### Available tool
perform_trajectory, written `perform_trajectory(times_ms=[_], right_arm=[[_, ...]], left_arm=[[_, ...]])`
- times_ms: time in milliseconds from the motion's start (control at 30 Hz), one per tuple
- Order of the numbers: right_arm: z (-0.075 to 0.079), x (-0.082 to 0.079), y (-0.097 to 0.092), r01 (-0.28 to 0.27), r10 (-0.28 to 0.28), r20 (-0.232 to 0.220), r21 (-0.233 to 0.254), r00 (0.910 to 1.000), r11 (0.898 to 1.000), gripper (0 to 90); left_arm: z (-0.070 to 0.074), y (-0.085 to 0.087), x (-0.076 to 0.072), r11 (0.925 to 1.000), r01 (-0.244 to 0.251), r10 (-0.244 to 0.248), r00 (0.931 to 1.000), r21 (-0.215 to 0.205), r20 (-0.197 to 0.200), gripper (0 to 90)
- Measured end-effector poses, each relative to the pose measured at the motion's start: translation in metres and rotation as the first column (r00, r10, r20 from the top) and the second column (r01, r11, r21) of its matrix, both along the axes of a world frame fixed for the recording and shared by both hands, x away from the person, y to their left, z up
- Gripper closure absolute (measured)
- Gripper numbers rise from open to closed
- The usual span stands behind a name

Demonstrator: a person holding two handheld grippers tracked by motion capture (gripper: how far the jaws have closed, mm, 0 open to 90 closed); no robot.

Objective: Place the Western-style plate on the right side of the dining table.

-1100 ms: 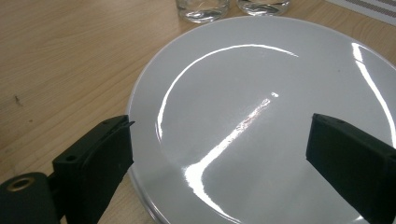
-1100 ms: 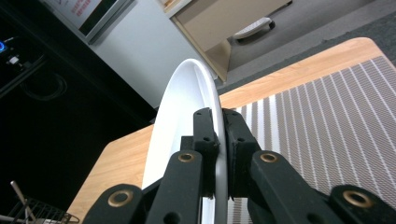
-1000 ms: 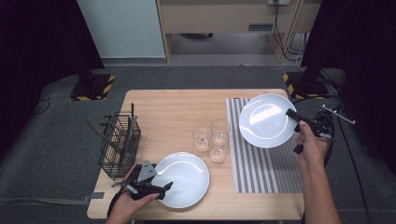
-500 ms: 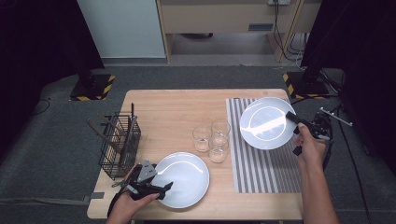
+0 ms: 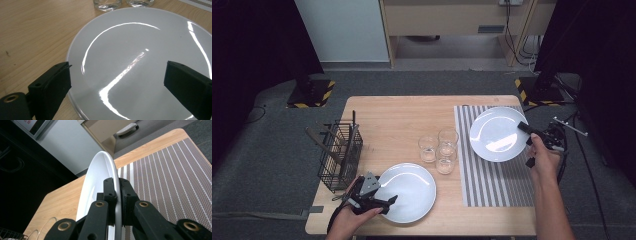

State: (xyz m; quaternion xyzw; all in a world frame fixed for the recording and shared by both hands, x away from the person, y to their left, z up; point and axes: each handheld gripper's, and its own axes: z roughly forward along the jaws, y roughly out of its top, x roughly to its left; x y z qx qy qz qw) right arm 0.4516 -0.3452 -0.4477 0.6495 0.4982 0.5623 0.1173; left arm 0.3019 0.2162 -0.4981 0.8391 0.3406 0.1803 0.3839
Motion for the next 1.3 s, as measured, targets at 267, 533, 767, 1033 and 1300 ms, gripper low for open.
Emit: perform_trajectory(times_ms=[267, 533, 767, 1033, 1300], right_arm=[[-0.007, 0.001, -0.001, 0.003, -0.003, -0.016, -0.012, 0.9999, 1.0, 85.8], [-0.013, 0.003, 0.0, 0.002, -0.003, -0.024, -0.011, 0.9997, 1.0, 85.7], [-0.023, 0.002, -0.001, 0.006, -0.007, -0.042, -0.013, 0.9991, 1.0, 85.7], [-0.027, 0.002, 0.001, 0.004, -0.004, -0.045, -0.012, 0.999, 1.0, 85.8], [-0.031, 0.001, 0.0, 0.012, -0.013, -0.058, -0.018, 0.9982, 1.0, 85.7]], left_arm=[[0.0, 0.0, 0.0, 1.0, 0.0, 0.0, 1.0, -0.002, 0.0, 6.5], [-0.001, 0.0, 0.001, 1.0, -0.002, 0.002, 1.0, 0.002, -0.002, 6.5], [-0.001, 0.0, 0.001, 1.0, 0.0, 0.0, 1.0, 0.004, -0.002, 6.5], [-0.001, 0.0, 0.0, 1.0, 0.002, -0.002, 1.0, 0.005, -0.002, 6.5], [-0.001, -0.001, 0.0, 1.0, 0.004, -0.004, 1.0, 0.005, -0.001, 6.5]])
